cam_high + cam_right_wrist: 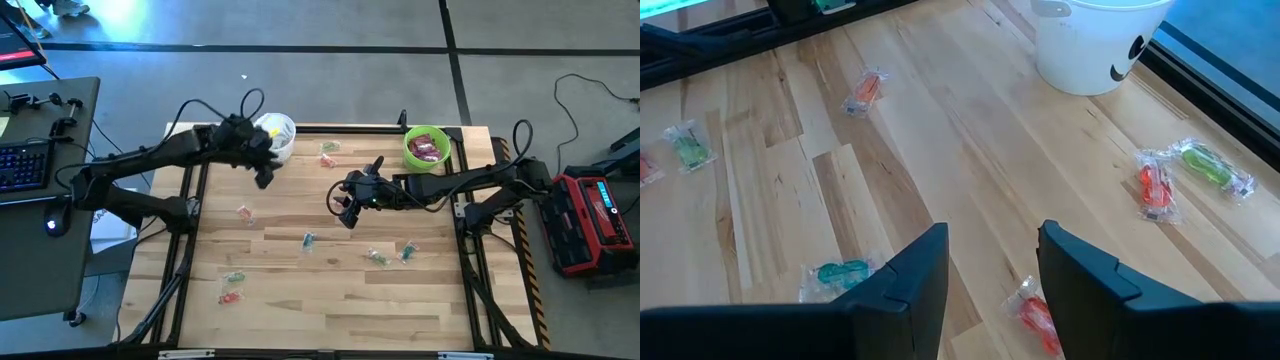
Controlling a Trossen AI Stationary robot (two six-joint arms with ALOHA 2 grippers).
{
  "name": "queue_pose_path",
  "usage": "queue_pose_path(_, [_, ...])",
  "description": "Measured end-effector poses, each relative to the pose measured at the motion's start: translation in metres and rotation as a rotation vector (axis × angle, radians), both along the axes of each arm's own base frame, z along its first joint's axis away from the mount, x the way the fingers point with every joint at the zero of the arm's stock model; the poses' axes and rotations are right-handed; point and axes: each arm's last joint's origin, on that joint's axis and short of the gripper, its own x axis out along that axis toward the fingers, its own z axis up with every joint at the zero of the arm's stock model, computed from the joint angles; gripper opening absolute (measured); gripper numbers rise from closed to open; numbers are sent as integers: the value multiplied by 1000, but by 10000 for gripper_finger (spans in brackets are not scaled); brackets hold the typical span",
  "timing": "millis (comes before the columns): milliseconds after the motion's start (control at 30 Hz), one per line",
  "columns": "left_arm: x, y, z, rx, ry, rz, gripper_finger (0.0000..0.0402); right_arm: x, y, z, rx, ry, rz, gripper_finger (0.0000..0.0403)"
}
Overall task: Sort candy by brand, put in halloween buckets
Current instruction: Put the orange gummy into the white bucket
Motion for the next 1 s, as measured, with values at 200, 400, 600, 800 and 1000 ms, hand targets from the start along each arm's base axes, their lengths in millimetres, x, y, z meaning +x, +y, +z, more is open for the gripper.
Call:
queue_pose_path(200, [-20,-28,-2,-82,124,-63,145,0,-1,0,0,0,-1,142])
queue_pose_path(400, [-31,-52,-6,-136,240,-144,145,0,-4,0,-2,1,-13,142])
queue_pose_path(600, [-34,-74,-17,-248,395,-292,145,0,-6,0,-18,7,-5,142])
queue_pose_path(800, [-29,-85,-27,-172,477,-331,150,0,-10,0,-16,8,-9,142])
queue_pose_path(1000, [-29,-81,-58,-212,528,-287,180,0,-10,0,-15,8,-8,142])
